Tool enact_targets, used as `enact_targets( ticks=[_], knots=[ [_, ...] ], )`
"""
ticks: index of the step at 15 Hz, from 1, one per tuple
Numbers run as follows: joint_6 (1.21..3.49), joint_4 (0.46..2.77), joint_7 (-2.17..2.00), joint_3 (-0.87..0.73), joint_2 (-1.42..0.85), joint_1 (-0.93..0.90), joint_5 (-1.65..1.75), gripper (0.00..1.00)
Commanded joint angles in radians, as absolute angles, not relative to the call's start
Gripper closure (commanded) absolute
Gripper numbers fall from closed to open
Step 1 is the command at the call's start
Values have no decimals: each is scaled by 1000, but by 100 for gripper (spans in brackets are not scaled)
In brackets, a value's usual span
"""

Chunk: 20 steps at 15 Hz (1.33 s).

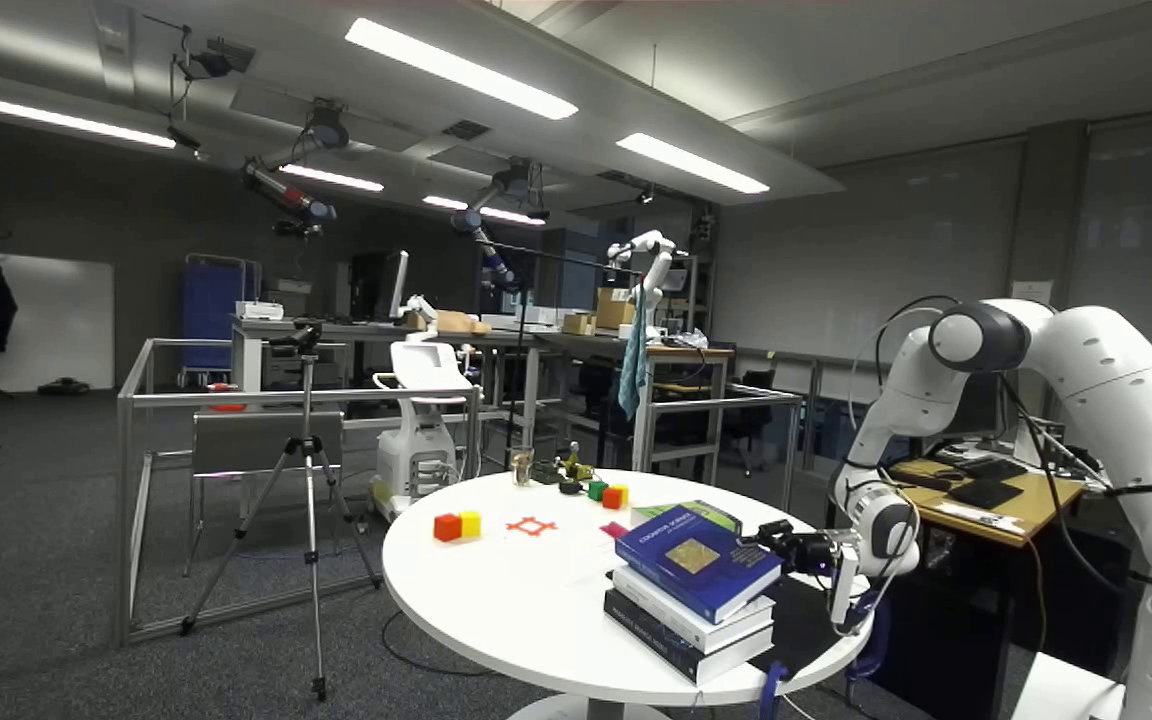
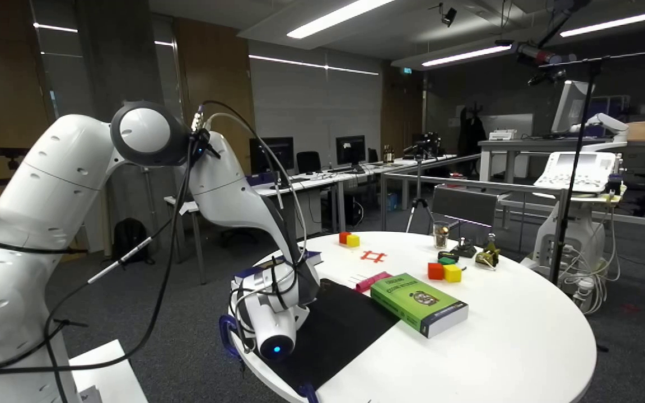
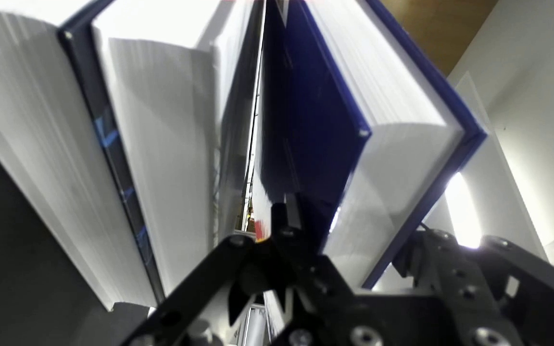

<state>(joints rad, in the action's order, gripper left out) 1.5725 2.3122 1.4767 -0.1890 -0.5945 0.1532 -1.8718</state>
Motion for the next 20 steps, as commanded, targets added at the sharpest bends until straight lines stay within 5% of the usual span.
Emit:
enact_targets(
  ticks=[1,20],
  knots=[
    [1536,2356,1504,-180,-533,149,-1923,81],
    [1535,2406,1513,-169,-533,123,-1993,81]
  ],
)
